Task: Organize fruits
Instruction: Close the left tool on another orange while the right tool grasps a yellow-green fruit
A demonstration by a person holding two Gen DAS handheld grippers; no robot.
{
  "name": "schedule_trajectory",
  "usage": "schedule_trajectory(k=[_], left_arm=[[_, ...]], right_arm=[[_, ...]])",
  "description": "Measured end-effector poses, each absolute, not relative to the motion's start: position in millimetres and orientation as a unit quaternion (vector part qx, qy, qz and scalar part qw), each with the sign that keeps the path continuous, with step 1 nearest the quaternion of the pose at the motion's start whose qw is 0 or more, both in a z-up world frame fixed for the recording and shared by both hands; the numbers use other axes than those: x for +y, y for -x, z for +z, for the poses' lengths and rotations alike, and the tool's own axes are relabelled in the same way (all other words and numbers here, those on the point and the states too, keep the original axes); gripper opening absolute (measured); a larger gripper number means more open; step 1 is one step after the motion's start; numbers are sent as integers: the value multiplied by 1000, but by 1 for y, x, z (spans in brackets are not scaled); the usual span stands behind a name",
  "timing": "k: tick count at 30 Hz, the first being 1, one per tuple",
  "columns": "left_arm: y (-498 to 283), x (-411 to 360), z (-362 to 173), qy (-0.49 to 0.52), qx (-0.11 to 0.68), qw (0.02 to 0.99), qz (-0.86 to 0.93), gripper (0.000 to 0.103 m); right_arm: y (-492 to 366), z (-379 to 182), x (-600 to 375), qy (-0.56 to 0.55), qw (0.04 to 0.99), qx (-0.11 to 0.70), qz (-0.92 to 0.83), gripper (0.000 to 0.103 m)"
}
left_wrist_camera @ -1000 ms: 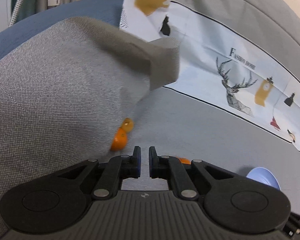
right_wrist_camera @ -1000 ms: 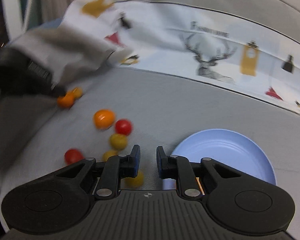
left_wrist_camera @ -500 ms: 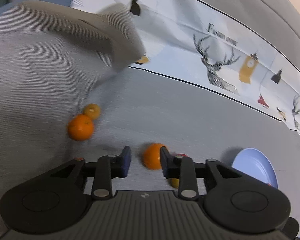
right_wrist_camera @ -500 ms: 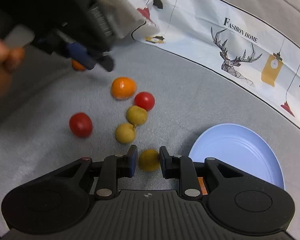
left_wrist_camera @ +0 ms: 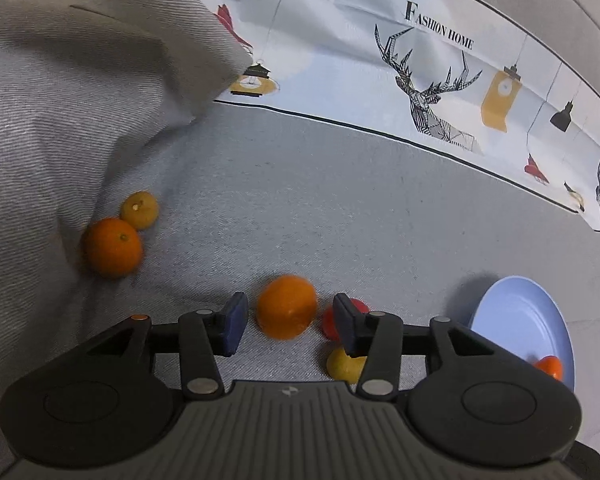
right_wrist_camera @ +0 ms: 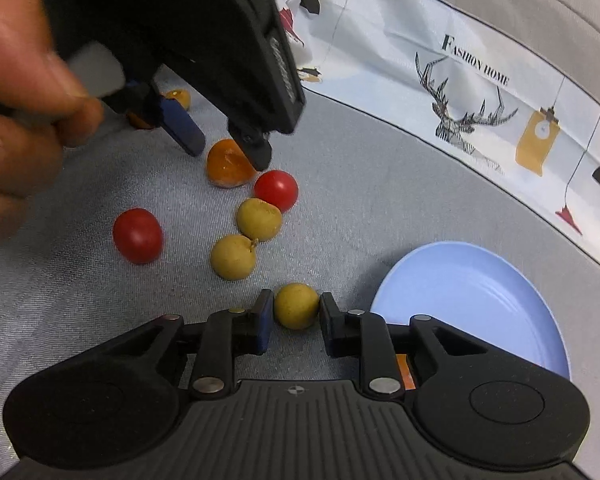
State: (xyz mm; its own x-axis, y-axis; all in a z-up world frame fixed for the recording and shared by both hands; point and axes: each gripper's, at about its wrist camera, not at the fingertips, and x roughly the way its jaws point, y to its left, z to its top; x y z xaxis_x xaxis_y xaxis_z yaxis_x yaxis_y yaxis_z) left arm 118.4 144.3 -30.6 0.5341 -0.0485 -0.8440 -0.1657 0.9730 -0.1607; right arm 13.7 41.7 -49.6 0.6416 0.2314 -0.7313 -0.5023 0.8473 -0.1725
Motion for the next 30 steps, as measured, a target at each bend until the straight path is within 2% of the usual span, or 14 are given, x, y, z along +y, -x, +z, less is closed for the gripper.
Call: schedule_trajectory(k=[4,6,18,30], left_arm=[[-121,143,-31,113,480,869,35,48],[-120,143,-31,109,479,870,37,37],[-97,161,-17,120,479,867,75,36],[-100,157,-29,98,504,855,78,38]], right_arm=[[-9,-44,41,178,892,354,219,25],[-7,-41,41,172,894,345,227,25],[-6,-40,40,151,886,360,251,25],[-2,-48,41,155,874,382,258,25]])
